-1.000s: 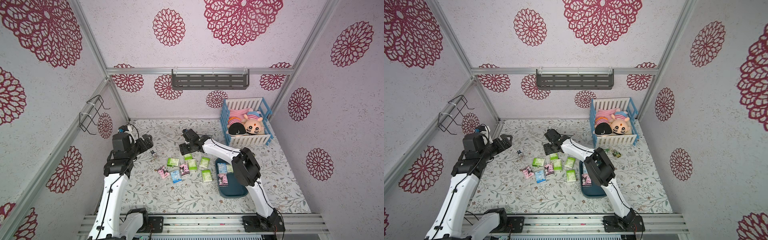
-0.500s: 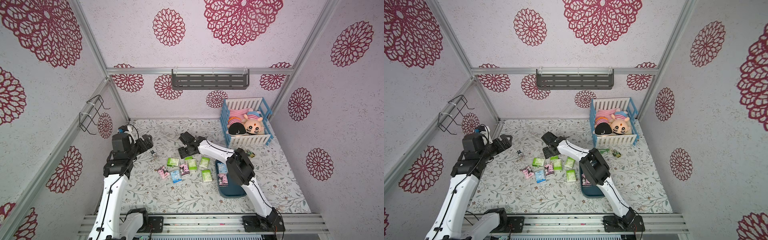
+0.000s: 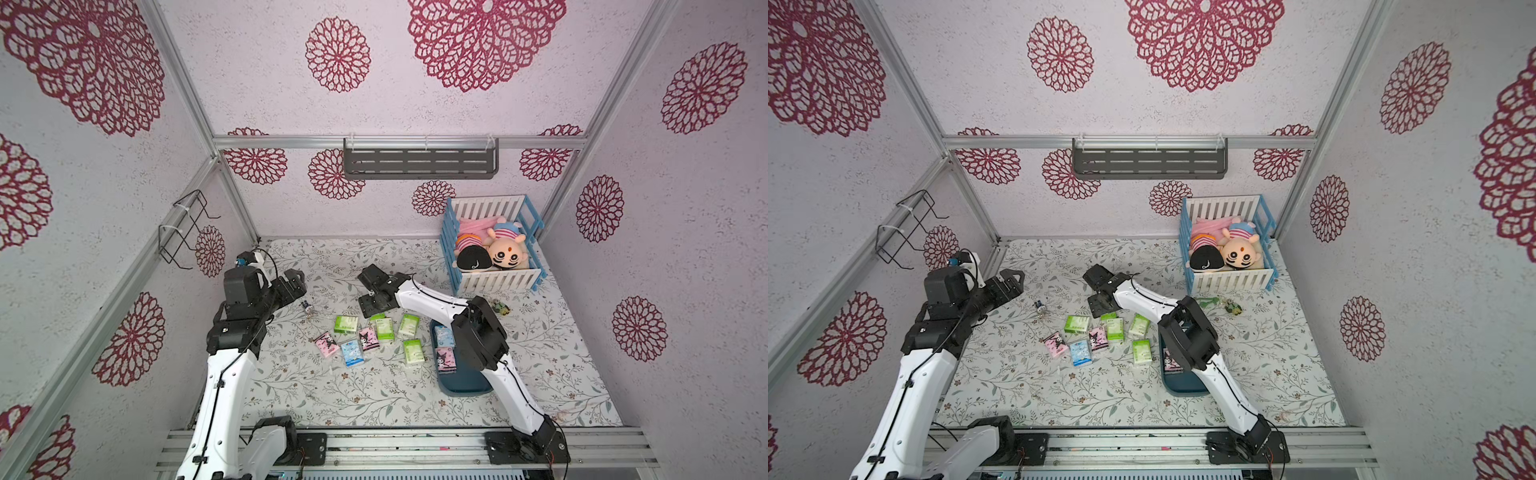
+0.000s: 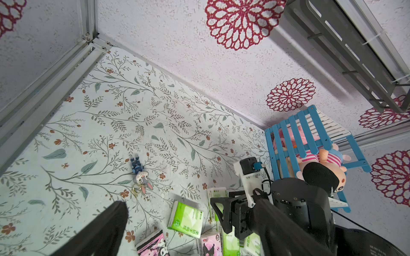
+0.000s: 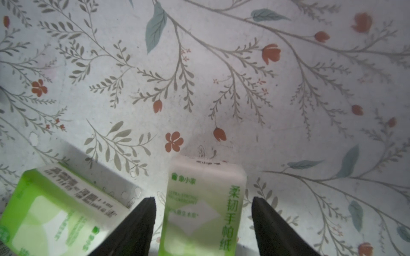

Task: Put the pocket tissues into the storage box
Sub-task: Pick up the pocket tissues from the center of the board.

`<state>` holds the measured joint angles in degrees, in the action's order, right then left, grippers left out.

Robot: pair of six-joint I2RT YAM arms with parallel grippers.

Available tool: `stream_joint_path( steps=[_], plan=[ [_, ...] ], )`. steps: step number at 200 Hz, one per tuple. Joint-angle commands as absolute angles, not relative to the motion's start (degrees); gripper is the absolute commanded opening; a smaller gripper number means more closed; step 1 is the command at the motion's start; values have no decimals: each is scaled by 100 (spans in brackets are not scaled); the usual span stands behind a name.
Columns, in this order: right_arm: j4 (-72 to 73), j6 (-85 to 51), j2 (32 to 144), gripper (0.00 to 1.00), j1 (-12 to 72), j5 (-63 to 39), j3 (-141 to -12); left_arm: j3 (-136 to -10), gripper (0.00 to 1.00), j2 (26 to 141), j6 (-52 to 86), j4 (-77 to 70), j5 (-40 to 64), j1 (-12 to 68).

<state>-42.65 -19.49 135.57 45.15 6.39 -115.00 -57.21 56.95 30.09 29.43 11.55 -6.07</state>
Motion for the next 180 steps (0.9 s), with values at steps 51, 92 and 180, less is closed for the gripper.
stream_joint_path(
  steps=[51, 92, 180],
  plan=[
    [-4263, -1960, 13655, 51, 4509, 609, -11807, -5893, 97, 5609, 2866, 3162, 1125, -628],
    [-4278, -1960, 13666, 38, 4509, 580, -11866, -6044, 97, 5641, 2809, 3278, 1136, -625],
    [-3819, -2252, 12793, 36, 4327, 378, -11568, -5976, 97, 5609, 2881, 3217, 1166, -624]
  ],
)
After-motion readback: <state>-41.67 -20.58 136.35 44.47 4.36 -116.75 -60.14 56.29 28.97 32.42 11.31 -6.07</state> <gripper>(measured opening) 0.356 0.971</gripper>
